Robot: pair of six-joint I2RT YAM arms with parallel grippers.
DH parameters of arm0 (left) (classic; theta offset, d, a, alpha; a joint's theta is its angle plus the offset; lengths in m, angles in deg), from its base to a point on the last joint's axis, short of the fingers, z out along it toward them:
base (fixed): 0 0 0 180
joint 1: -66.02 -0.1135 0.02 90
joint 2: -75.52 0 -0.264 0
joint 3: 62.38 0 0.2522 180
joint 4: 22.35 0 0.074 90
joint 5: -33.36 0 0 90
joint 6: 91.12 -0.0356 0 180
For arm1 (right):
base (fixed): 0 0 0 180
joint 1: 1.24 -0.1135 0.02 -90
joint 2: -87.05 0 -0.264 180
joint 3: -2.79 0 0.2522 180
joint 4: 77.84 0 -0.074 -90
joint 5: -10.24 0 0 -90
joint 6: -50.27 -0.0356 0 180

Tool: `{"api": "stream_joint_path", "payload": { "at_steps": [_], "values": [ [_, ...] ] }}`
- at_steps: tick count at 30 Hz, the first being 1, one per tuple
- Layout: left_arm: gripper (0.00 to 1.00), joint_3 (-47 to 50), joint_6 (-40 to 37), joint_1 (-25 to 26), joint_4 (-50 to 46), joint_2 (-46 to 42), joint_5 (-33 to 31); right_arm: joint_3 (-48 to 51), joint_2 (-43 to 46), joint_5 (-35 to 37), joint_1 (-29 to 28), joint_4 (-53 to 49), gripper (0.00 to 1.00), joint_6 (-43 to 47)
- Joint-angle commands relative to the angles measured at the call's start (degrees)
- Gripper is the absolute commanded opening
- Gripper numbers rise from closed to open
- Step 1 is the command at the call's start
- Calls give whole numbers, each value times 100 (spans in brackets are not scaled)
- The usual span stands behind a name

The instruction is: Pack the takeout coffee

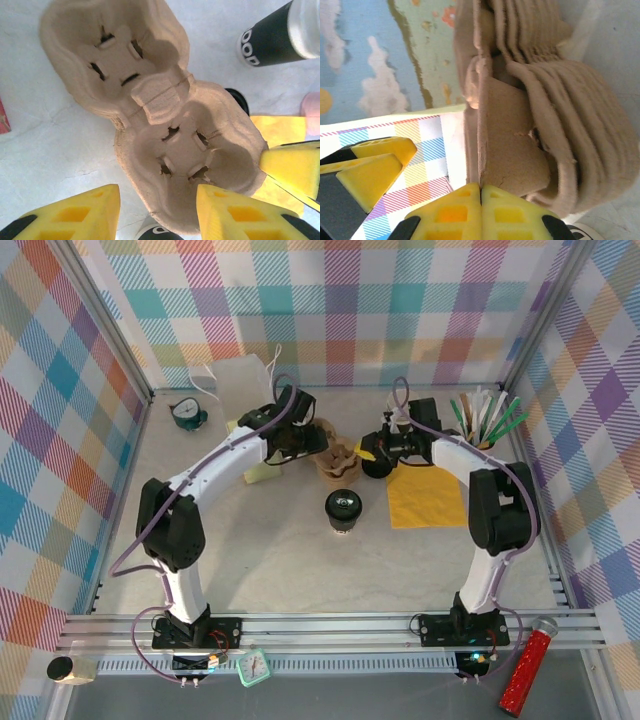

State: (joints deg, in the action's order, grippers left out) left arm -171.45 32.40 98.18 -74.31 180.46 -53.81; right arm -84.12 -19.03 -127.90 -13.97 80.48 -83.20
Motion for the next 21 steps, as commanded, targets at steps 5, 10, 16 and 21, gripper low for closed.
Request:
{"api": "stream_joint_path", "payload": {
  "at_steps": [5, 10, 16, 21],
  "values": [
    [46, -260, -132, -2, -337, -460, -221, -15, 439, -143, 51, 454, 0, -151],
    [47, -159, -76, 0, -303, -480, -151, 50, 431, -157, 52, 648, 0, -290],
    [47, 38, -71, -1, -223, -462, -169, 208, 279, -162, 56, 799, 0, -309],
    [47, 87, -69, -5, -190, -440, -167, 406, 232, -141, 52, 1239, 0, -504]
  ]
}}
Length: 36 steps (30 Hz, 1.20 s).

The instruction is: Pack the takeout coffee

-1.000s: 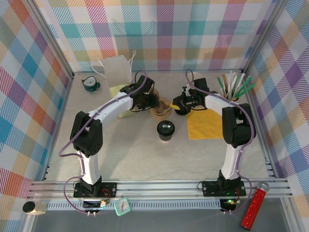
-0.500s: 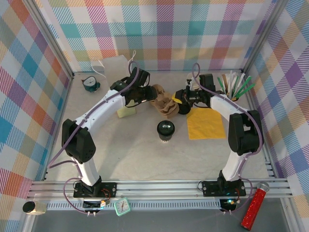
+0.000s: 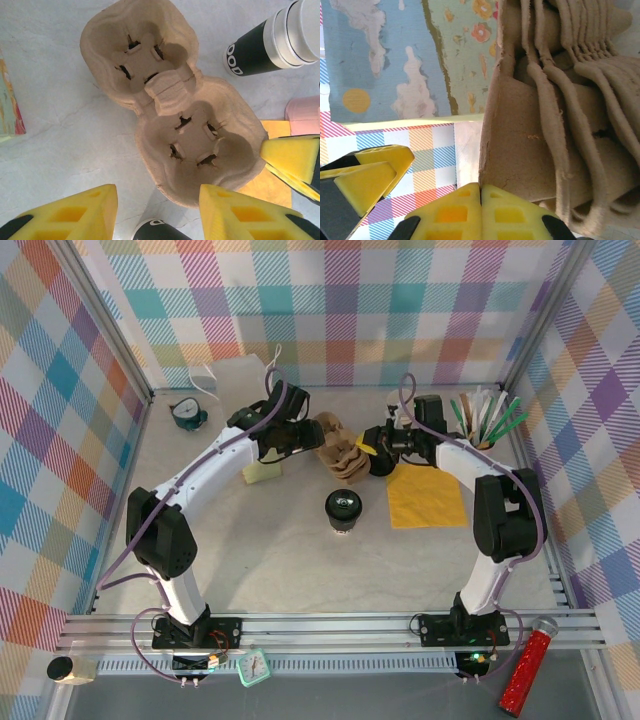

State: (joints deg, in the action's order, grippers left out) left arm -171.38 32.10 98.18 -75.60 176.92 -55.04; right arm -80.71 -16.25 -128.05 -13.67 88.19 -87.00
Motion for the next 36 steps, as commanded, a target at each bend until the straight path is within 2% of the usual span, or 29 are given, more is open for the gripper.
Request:
{"api": "stream_joint_path", "payload": {
  "at_steps": [1, 13, 16, 21, 24, 28, 36],
  "values": [
    [47, 84, -39, -4, -68, -82, -49, 42, -94, -111, 25, 489, 0, -134],
    [47, 73, -37, -8, -62, -29, -16, -110, -514, -101, -278, 1089, 0, -609],
    [47, 158, 160, -8, 16, 52, 82, 11, -461, -66, -277, 1441, 0, -816],
    [47, 313, 868, -8, 142, 329, 186, -31, -402, -49, -278, 1283, 0, -678],
    [46, 308, 1221, 1, 63, 511, -39, -14, -379, -48, -276, 1164, 0, -584],
    [46, 191, 1344, 1, -86, 803, -305, 52, -399, -52, -278, 1162, 0, -563],
    [46, 131, 1473, 1, 256, 1129, -196, 56, -445, -51, -278, 1160, 0, -548]
  ]
}}
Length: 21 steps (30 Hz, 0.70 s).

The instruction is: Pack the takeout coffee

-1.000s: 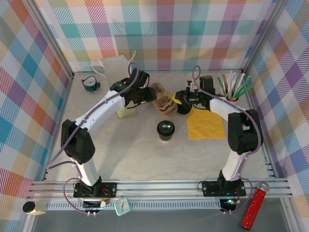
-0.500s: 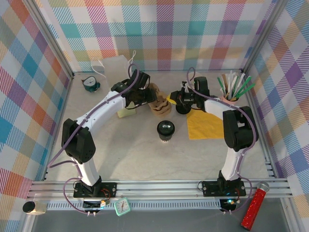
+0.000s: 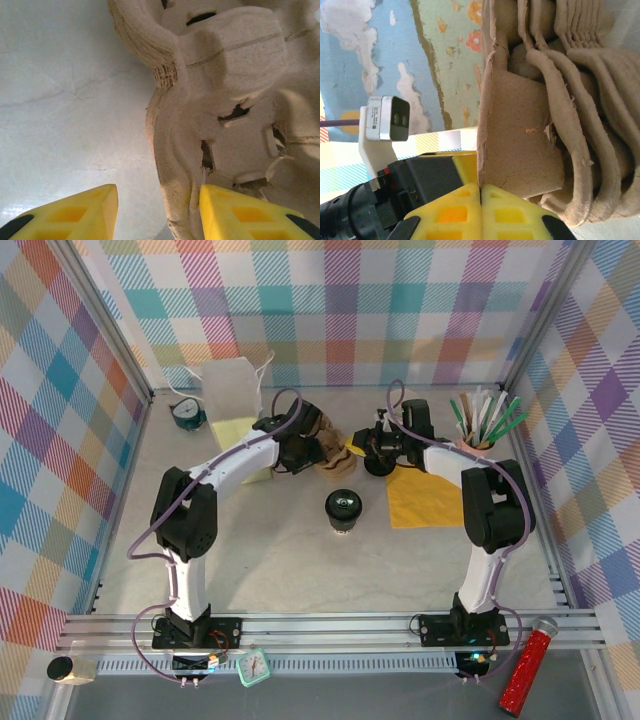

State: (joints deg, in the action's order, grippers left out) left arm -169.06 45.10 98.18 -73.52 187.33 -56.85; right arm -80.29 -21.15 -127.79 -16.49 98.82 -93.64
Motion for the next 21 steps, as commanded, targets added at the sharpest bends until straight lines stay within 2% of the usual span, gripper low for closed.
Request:
{"api": "stream_joint_path", "payload": {
  "at_steps": [1, 16, 18, 21],
  "values": [
    [45, -112, 176, 1, 58, 84, -30, 14, 45, -81, 4, 88, 0, 119],
    [42, 160, 187, 13, 783, -73, 181, -5, 1, -109, 6, 32, 0, 155],
    [39, 257, 212, 16, 995, -153, 218, 5, 1, -117, 9, 15, 0, 166],
    [28, 275, 212, 18, 1094, -171, 283, 24, -3, -121, 4, 17, 0, 170]
  ]
}}
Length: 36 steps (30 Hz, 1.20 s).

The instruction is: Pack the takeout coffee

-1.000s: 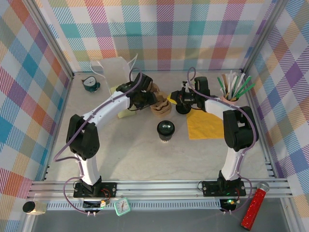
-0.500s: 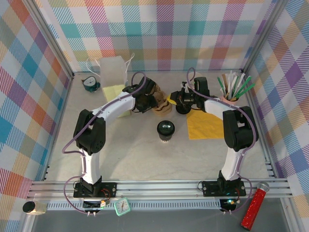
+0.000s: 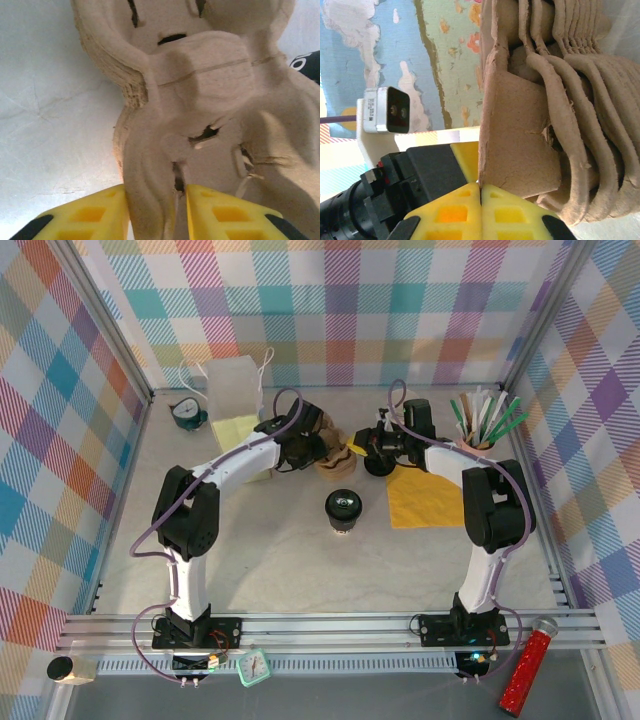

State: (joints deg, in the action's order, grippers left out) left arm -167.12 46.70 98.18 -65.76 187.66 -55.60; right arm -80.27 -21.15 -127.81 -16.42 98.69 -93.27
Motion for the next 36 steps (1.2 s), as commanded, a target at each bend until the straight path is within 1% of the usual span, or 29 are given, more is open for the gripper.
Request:
{"api": "stream_joint_path", "payload": {
  "at_steps": [1, 2, 4, 15, 24, 27, 31, 34, 35, 36],
  "values": [
    [28, 80, 53, 18, 319, -209, 153, 29, 10, -123, -2, 33, 0, 136],
    [28, 97, 53, 18, 319, -231, 147, 38, 17, -125, 0, 50, 0, 141],
    [23, 149, 44, 26, 337, -298, 119, 39, 45, -125, -3, 37, 0, 152],
    [23, 132, -224, 97, 171, -662, -167, 48, 201, -93, -1, -61, 0, 238],
    [24, 168, -266, 115, 213, -631, -80, 99, 216, -85, 0, -124, 0, 283],
    [25, 159, -303, 123, 198, -632, -77, 116, 229, -78, -3, -148, 0, 309],
    [35, 172, -317, 132, 154, -599, -36, 109, 204, -66, -3, -195, 0, 346],
    [35, 231, -292, 139, 211, -616, 28, 133, 193, -72, -3, -188, 0, 356],
    [30, 268, -289, 141, 266, -643, 32, 139, 186, -70, -3, -193, 0, 363],
    [28, 322, -277, 150, 335, -677, 37, 140, 180, -68, -3, -203, 0, 373]
  ]
}}
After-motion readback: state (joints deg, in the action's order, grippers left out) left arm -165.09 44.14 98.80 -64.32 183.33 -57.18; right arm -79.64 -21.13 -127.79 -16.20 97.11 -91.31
